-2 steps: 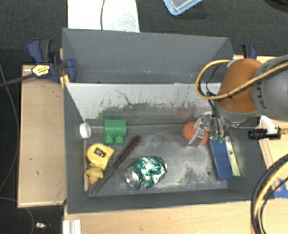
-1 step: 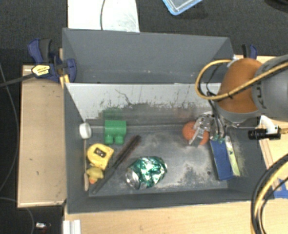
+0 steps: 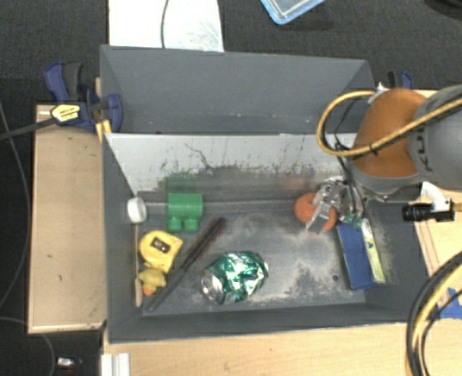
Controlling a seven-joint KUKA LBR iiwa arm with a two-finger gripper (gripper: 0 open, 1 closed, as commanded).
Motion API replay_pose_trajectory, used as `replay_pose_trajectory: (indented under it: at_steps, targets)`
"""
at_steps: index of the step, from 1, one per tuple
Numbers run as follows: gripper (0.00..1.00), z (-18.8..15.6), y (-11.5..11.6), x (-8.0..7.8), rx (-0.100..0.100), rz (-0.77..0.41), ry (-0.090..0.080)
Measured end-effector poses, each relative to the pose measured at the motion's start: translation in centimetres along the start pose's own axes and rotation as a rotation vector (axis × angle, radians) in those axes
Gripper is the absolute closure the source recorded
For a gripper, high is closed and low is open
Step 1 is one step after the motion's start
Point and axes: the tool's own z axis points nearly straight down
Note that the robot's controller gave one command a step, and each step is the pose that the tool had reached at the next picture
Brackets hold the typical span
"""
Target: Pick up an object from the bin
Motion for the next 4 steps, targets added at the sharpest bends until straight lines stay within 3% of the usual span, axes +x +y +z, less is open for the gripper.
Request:
replay_pose_trajectory:
  at_steps: [3,4]
  targets:
    - [1.00,-2.9,0.1,-0.2,-0.003,-0.007,-0.011]
    - [1.00,-4.9,0.0,0.1,0.000,-0.008,0.002]
